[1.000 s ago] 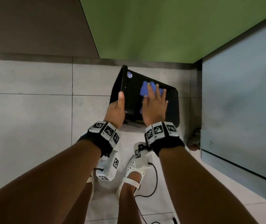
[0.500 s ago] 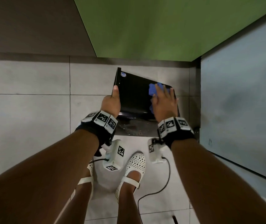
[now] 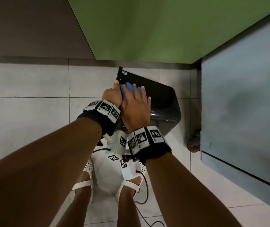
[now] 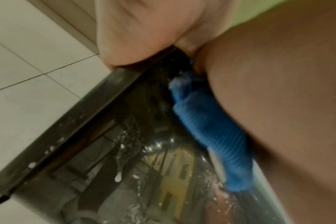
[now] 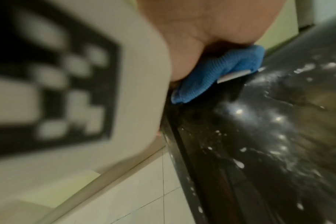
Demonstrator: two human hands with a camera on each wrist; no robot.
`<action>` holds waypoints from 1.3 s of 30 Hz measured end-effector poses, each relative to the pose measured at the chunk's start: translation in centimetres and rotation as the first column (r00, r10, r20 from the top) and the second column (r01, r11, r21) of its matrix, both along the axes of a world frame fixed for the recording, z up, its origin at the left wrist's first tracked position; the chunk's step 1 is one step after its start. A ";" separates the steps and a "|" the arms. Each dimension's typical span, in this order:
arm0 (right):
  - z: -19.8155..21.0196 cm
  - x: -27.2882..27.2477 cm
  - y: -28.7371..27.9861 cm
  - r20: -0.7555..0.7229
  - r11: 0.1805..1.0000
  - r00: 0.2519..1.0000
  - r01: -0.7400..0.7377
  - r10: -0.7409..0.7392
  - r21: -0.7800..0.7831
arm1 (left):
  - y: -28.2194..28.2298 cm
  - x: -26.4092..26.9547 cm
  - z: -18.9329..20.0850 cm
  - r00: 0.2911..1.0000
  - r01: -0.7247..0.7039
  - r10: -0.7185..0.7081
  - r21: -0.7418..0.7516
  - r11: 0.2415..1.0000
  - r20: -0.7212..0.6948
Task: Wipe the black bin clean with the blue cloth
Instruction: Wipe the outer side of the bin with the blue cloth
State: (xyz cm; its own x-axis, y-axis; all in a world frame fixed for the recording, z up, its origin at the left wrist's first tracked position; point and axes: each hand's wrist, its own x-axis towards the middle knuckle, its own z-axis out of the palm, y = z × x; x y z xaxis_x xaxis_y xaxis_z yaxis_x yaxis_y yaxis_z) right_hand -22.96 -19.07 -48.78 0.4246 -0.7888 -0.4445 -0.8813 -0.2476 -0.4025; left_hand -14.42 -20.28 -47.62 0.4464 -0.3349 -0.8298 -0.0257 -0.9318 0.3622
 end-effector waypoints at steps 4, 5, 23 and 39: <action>-0.6 -2.7 -0.8 -0.005 0.998 1.000 -0.026 0.026 -0.065 | -0.1 0.1 0.1 1.000 0.018 -0.018 0.033 0.999 -0.008; -0.8 -3.8 -1.5 -0.034 0.998 0.999 0.007 -0.009 -0.066 | -0.1 0.1 0.1 0.999 0.029 -0.029 0.038 0.999 -0.016; -0.4 -1.1 -0.2 0.059 0.996 0.996 0.068 -0.064 -0.062 | -1.0 0.3 -0.2 0.999 0.045 -0.044 0.073 0.996 -0.018; -1.8 -8.6 -5.0 -0.194 0.929 0.909 0.362 -0.369 -0.074 | -1.3 0.8 -0.3 0.994 -0.068 0.072 0.056 0.996 -0.076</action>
State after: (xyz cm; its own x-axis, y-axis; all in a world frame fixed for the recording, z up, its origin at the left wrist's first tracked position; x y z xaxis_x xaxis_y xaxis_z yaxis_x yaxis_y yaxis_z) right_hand -31.53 -24.11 -50.53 0.0083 -0.8887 -0.4585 -0.9740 0.0966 -0.2048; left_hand -13.58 -21.62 -47.93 0.4004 -0.2592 -0.8789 0.0665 -0.9484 0.3100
